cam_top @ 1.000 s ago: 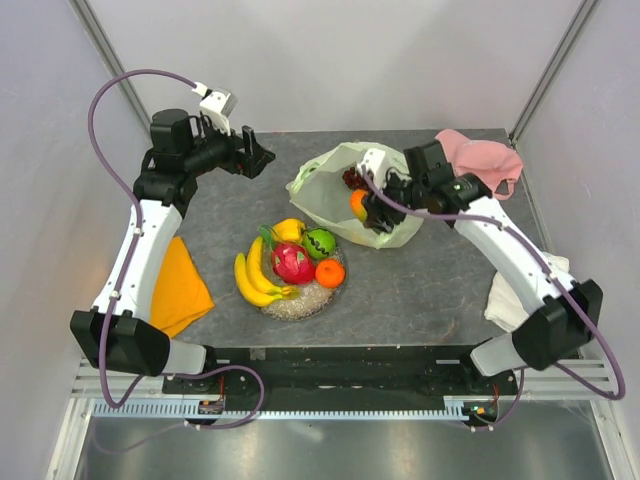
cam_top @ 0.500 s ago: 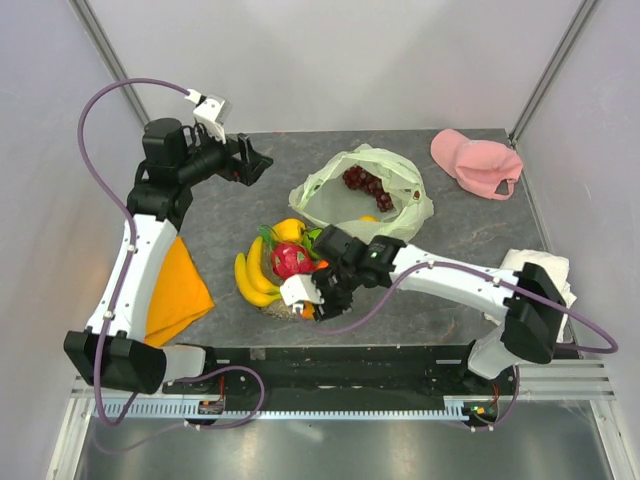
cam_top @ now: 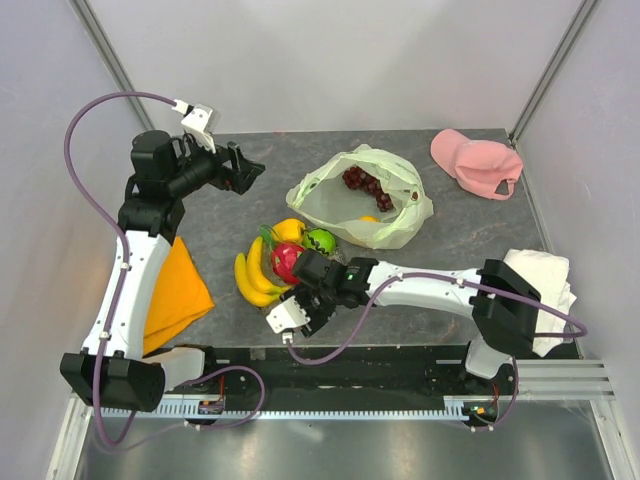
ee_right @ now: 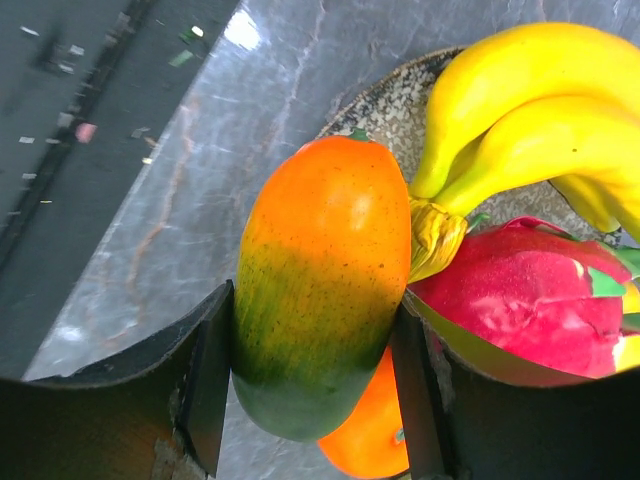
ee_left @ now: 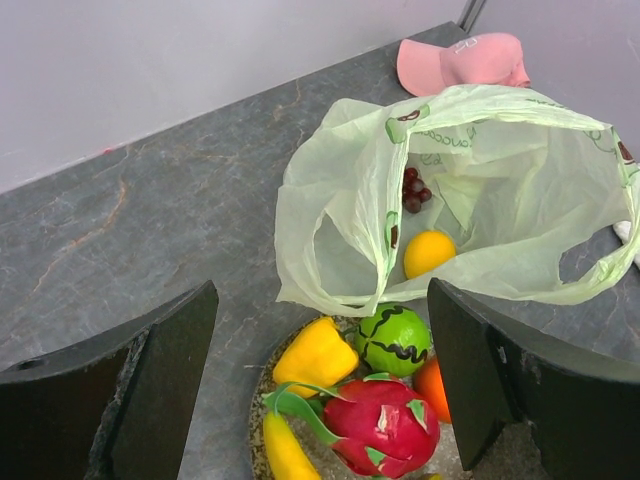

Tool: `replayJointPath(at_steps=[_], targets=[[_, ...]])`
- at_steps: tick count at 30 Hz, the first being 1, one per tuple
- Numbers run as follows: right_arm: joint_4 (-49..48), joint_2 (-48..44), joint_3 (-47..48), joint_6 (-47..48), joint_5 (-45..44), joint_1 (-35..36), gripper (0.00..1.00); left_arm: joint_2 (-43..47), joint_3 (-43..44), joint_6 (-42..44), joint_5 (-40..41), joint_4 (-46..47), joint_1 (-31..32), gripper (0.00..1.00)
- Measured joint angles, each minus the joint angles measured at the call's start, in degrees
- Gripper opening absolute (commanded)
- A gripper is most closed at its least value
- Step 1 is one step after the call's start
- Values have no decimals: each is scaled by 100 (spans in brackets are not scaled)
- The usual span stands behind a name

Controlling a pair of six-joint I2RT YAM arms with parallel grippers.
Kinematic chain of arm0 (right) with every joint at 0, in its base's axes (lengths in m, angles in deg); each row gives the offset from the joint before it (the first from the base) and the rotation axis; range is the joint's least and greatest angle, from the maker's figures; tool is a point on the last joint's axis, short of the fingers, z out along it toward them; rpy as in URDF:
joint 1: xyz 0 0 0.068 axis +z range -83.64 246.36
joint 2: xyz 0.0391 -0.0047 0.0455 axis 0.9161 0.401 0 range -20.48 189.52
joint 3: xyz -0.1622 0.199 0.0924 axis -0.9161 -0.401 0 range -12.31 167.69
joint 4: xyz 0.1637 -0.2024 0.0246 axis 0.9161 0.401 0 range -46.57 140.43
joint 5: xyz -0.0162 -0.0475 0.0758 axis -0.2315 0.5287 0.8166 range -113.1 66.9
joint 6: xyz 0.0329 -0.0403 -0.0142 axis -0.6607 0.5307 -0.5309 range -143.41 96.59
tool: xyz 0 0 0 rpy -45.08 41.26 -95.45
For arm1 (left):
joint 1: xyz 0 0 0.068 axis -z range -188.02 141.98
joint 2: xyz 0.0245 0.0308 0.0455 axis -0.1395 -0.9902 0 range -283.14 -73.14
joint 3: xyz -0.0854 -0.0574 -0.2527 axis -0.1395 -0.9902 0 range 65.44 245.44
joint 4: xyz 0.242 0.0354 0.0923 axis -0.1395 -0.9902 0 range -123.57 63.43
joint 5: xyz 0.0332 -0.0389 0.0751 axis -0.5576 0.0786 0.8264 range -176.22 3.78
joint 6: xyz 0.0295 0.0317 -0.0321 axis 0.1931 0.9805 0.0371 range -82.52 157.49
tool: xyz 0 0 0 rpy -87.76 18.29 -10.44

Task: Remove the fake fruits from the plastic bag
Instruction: Place the fake fruit on the plate.

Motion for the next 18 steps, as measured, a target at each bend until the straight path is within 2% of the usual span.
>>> replayJointPath(at_steps=[7,12,13,18], targets=[[-457,201,-321,407,-439,50,65,22,-22,-42,-7,20,-92,93],[-726,201,-592,599,-664,55,79,35,-120,-94,-90,31,-105,93],[-813,199,-664,629,-697,55,98,35,-138,-101,-103,31,-105,93],[-1008,131,-857,673,-870,55,98,31,-151,-155,-146,61,-103,93]])
